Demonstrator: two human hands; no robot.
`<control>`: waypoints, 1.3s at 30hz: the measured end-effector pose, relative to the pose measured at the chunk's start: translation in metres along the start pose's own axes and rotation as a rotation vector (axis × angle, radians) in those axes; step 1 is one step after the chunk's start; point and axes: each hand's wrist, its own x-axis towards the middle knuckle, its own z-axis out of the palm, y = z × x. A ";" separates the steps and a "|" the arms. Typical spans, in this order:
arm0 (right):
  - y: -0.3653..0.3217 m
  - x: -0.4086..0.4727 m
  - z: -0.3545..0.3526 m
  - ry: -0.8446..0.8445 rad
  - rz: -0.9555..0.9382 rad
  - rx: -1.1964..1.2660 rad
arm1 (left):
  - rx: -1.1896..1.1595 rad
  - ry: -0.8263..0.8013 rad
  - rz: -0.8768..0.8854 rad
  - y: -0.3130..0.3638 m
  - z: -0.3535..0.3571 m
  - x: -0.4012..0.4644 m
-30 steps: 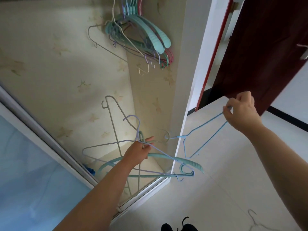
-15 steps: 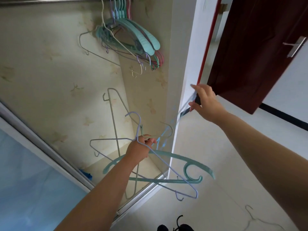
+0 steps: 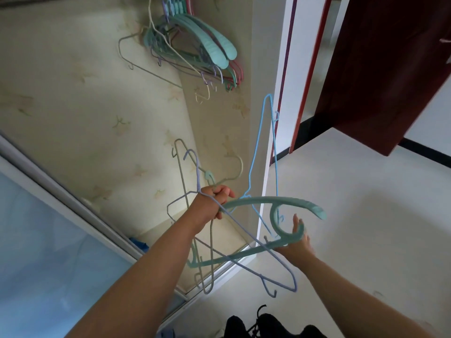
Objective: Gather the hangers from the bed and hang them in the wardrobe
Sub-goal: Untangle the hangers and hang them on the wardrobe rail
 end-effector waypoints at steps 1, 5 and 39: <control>-0.005 -0.002 0.002 0.022 0.008 -0.014 | -0.028 0.005 -0.013 0.000 0.000 -0.001; -0.007 -0.005 0.019 -0.040 0.007 -0.041 | -0.153 0.051 -0.064 -0.006 -0.003 -0.006; -0.288 0.047 -0.173 -0.464 -0.223 0.607 | -0.336 0.469 -0.392 0.016 -0.093 0.020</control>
